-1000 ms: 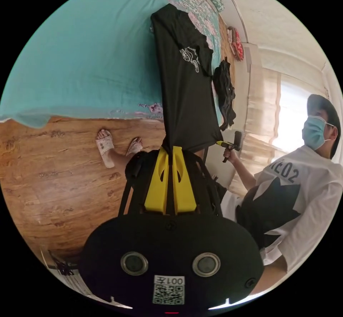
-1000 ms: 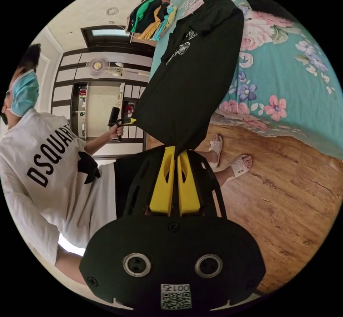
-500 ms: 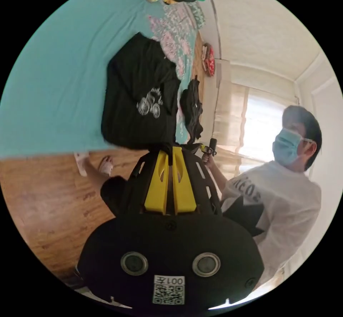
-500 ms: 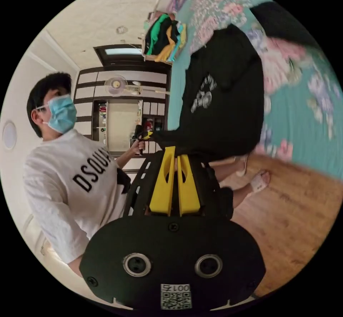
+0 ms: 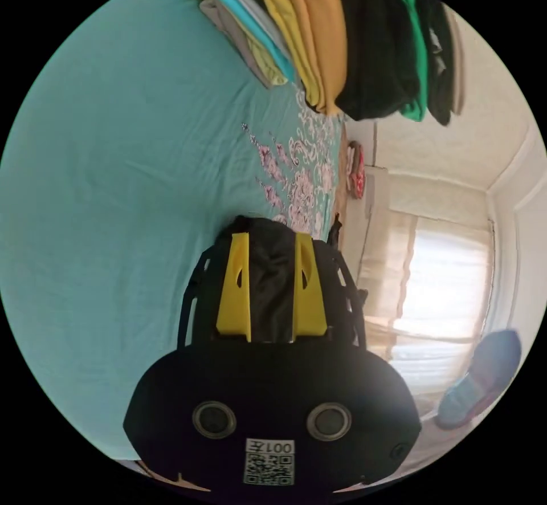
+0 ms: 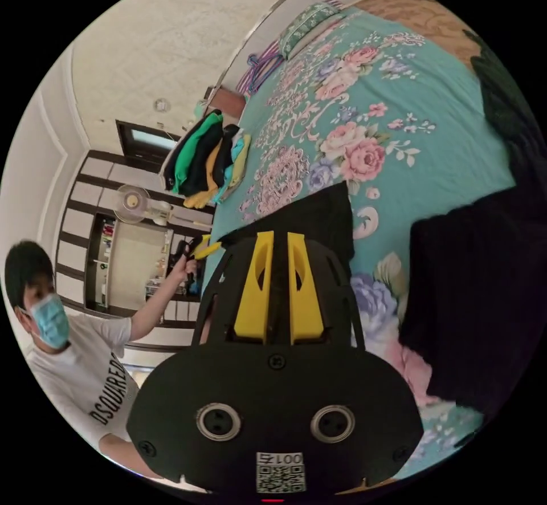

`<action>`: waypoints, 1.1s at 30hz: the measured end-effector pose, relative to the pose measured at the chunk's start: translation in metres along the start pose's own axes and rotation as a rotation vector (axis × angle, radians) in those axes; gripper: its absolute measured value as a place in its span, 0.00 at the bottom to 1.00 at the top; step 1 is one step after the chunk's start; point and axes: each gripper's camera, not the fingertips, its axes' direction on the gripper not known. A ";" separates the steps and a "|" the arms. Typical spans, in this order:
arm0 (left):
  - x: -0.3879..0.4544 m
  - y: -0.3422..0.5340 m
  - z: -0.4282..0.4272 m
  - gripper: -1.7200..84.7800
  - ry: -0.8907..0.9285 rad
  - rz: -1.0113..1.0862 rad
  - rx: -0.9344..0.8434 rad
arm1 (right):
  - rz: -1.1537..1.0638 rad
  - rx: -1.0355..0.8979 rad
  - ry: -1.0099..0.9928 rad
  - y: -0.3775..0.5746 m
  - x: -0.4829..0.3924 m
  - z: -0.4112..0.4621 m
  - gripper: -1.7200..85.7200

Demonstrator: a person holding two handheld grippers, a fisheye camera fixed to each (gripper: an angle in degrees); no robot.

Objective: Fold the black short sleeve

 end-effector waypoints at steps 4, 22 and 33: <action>0.007 0.073 -0.031 0.14 -0.214 0.118 -0.089 | -0.020 -0.140 0.186 0.061 -0.038 -0.014 0.11; 0.057 0.192 -0.038 0.01 -0.642 0.325 -0.233 | -0.294 -0.281 0.691 0.100 -0.206 0.000 0.04; 0.065 0.178 -0.109 0.01 -0.267 0.130 0.015 | -0.512 -0.453 0.890 0.085 -0.292 -0.009 0.03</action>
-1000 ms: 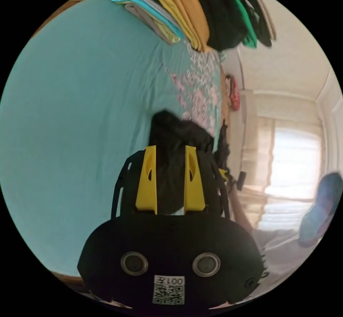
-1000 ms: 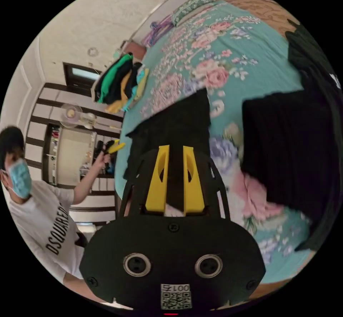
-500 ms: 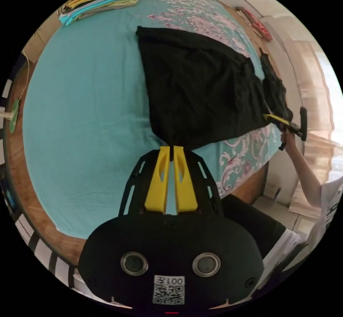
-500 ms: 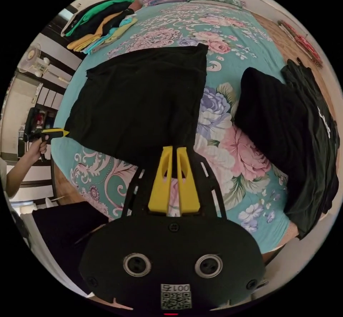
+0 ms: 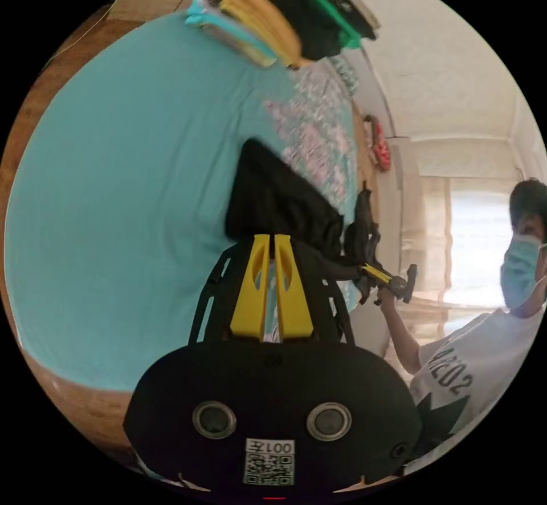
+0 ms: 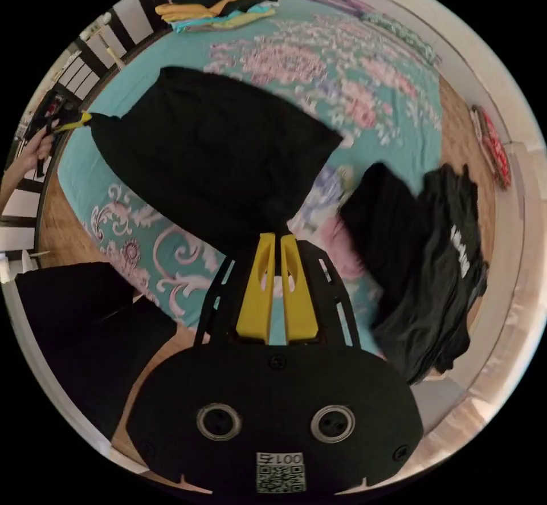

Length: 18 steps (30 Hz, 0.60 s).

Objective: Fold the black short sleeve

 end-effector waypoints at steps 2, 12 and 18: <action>0.040 -0.066 -0.024 0.01 0.045 0.155 0.068 | -0.053 0.111 0.055 -0.044 0.038 -0.040 0.03; 0.198 -0.188 -0.120 0.01 -0.010 0.528 0.225 | -0.031 0.473 0.203 -0.137 0.137 -0.217 0.03; 0.177 -0.151 -0.101 0.01 -0.106 0.530 0.170 | -0.042 0.456 0.088 -0.118 0.132 -0.197 0.03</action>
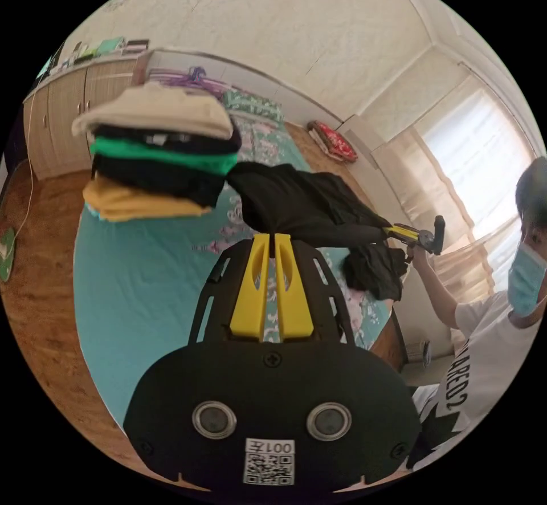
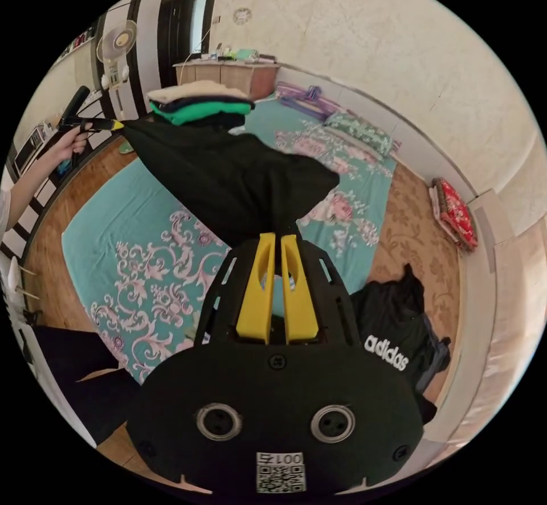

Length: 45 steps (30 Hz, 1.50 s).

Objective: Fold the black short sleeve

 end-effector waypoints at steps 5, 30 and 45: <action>-0.021 0.114 0.066 0.01 -0.115 -0.089 -0.286 | 0.063 -0.190 -0.214 0.089 -0.041 0.071 0.03; 0.063 0.123 0.050 0.06 -0.254 -0.187 -0.526 | 0.082 -0.558 -0.316 0.141 -0.054 0.071 0.04; 0.170 -0.102 0.258 0.04 -0.378 0.988 -0.964 | -0.331 -0.460 -0.170 -0.030 -0.025 0.208 0.08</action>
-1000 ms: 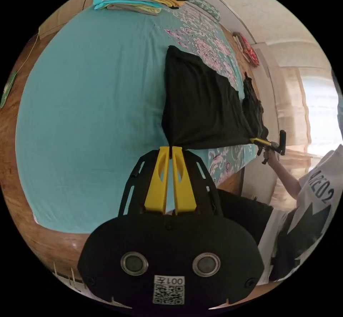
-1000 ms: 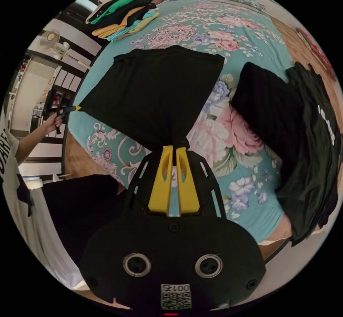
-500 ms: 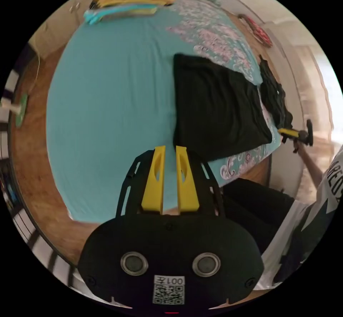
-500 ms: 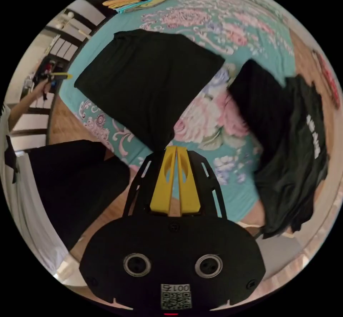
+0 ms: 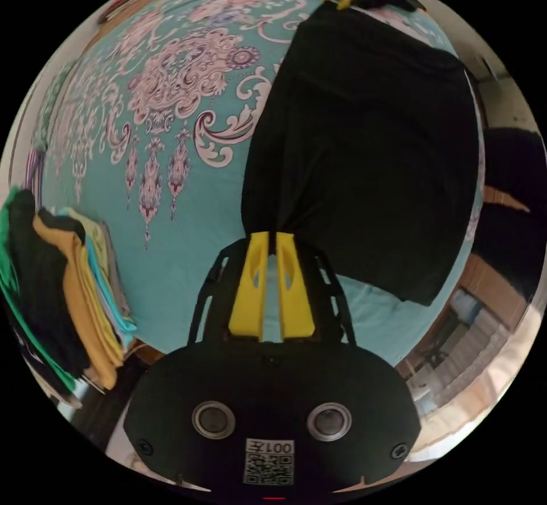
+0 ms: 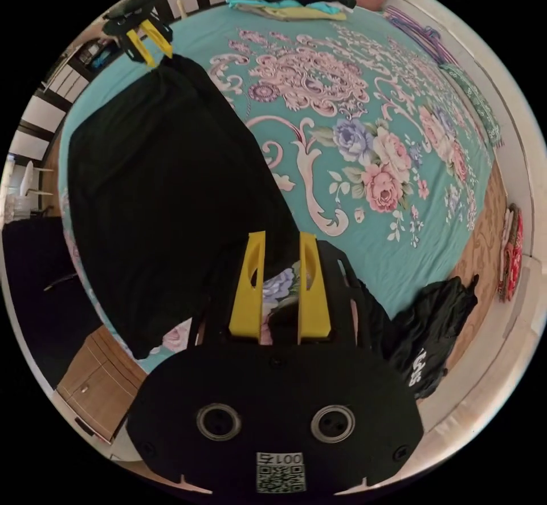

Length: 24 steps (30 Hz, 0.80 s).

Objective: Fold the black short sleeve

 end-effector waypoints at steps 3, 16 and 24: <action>-0.012 -0.020 -0.010 0.01 0.026 0.108 -0.038 | -0.059 -0.063 -0.004 -0.009 0.005 0.015 0.04; -0.118 -0.045 -0.005 0.01 0.380 0.017 -0.019 | 0.100 -0.052 -0.088 -0.010 0.059 0.044 0.02; -0.125 -0.038 0.004 0.01 0.419 -0.108 0.018 | 0.226 -0.010 -0.157 0.001 0.079 0.066 0.03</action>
